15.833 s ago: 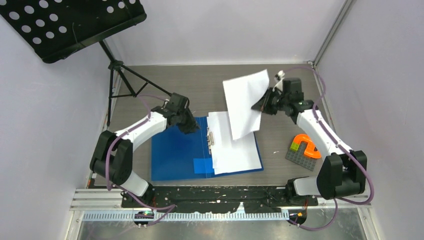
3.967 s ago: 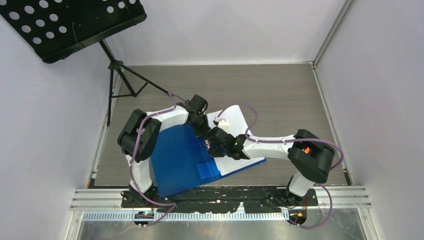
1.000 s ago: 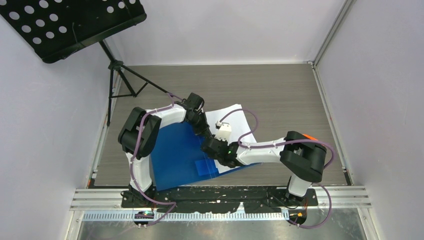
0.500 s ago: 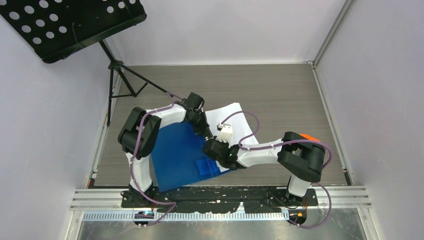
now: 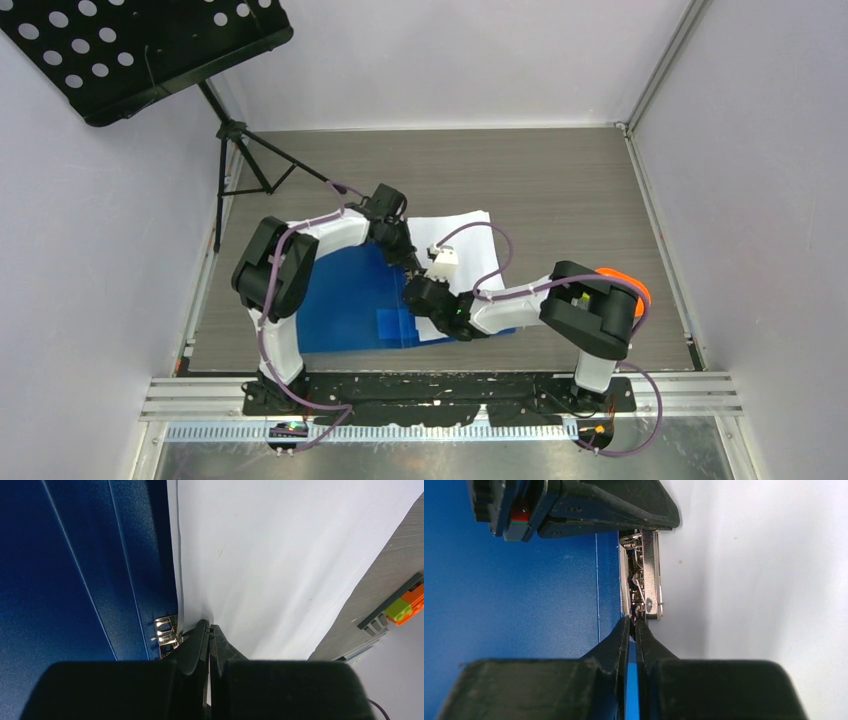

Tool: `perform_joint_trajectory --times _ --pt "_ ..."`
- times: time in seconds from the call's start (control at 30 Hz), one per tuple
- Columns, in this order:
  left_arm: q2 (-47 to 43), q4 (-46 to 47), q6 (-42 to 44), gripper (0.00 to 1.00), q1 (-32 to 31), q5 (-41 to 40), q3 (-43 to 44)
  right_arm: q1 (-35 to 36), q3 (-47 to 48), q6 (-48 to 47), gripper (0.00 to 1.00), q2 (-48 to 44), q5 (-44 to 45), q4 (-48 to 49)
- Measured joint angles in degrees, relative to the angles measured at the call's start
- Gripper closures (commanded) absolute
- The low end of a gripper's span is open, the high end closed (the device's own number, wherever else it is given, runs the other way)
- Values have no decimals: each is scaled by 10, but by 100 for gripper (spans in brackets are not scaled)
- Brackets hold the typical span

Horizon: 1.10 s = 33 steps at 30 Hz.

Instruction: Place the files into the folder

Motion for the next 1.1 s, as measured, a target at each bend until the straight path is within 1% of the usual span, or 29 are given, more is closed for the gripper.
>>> perform_joint_trajectory --times 0.13,0.23,0.4,0.53,0.67,0.9,1.0,1.1 --pt "-10 -9 15 87 0 -17 0 -9 -8 -4 95 3 -22 31" --pt "-24 -29 30 77 0 -25 0 -16 -11 -7 95 6 -40 51" --pt "-50 -71 53 71 0 -37 0 -25 -14 -9 95 9 -61 68" --pt "-61 -88 65 73 1 -40 2 -30 -19 -9 95 10 -73 83" --pt "-73 -105 71 80 1 -57 3 -34 -23 -9 95 10 -83 92" --pt "-86 -124 80 87 1 -108 3 -41 -33 -9 95 10 -97 113" --pt "-82 -125 82 88 0 -117 3 -43 -36 -9 95 10 -103 120" --pt "-70 -123 83 86 -2 -120 3 -46 -38 -9 95 9 -110 122"
